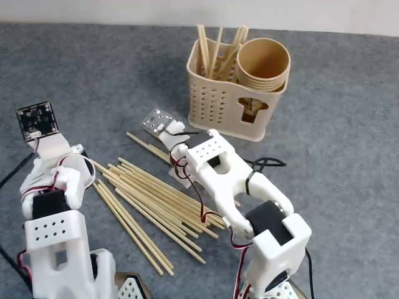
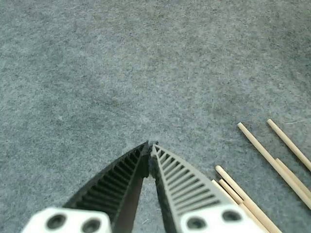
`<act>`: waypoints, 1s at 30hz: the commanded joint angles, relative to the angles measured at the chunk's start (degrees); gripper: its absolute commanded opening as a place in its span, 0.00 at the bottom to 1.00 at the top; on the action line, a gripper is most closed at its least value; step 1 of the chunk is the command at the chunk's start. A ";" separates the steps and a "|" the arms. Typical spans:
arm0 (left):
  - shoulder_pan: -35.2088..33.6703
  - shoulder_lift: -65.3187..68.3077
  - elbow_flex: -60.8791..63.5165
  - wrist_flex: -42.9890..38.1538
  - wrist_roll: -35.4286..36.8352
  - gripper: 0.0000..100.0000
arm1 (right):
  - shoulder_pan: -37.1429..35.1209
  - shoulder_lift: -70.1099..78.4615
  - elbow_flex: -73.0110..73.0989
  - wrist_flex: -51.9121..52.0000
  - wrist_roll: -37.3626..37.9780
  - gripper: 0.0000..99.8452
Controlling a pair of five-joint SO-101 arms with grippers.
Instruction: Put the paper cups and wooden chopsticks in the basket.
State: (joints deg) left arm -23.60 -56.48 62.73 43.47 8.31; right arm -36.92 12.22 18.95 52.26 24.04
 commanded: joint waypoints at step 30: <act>-1.01 -1.19 -0.66 -0.97 0.18 0.03 | -0.92 2.68 -11.65 9.27 0.18 0.11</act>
State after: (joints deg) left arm -24.13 -56.48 62.73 43.47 8.31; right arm -36.84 13.89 9.89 62.55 24.04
